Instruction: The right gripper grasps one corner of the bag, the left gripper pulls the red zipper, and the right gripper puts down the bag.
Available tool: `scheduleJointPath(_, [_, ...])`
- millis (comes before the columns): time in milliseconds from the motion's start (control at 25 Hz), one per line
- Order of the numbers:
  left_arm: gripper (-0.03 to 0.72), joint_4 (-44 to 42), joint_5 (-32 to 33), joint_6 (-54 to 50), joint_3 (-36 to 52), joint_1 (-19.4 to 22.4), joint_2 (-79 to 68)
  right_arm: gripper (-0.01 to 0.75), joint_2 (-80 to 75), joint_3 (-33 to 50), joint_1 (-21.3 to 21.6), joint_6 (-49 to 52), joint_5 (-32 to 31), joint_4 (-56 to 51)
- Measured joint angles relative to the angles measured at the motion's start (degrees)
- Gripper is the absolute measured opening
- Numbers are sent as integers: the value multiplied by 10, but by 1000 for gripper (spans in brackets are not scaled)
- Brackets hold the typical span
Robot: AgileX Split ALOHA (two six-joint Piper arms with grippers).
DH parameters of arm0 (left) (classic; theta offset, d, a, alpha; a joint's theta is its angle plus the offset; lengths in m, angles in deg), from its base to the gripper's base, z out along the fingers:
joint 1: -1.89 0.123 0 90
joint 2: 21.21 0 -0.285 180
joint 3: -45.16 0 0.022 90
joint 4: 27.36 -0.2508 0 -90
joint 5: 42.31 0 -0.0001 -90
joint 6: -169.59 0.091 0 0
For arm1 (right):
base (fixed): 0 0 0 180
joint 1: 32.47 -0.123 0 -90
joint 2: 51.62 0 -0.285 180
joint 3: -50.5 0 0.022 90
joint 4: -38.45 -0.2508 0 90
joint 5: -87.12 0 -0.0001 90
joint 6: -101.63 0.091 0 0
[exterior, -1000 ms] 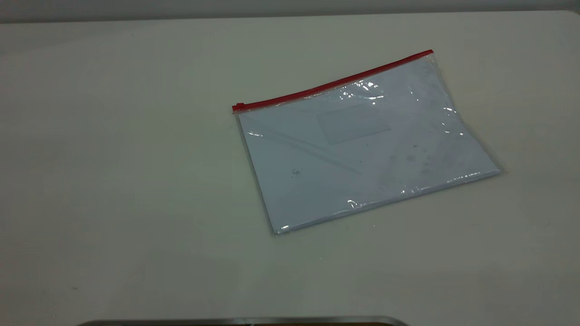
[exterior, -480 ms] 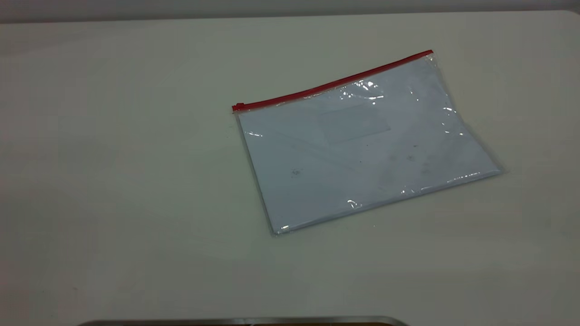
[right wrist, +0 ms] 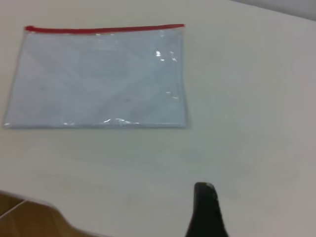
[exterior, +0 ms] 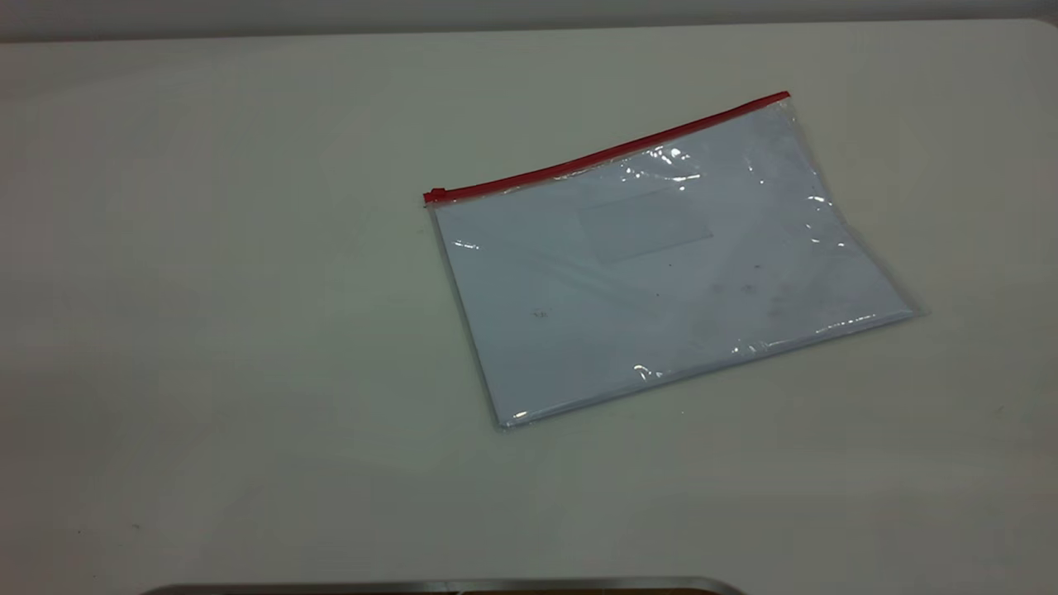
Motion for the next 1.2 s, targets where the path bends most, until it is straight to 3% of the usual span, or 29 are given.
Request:
scheduleJointPath(240, [590, 37, -1, 0, 5, 0, 8, 588, 0, 1, 0, 17, 6, 11])
scheduleJointPath(1200, [590, 41, -17, 5, 28, 0, 9, 588, 0, 1, 0, 18, 7, 12])
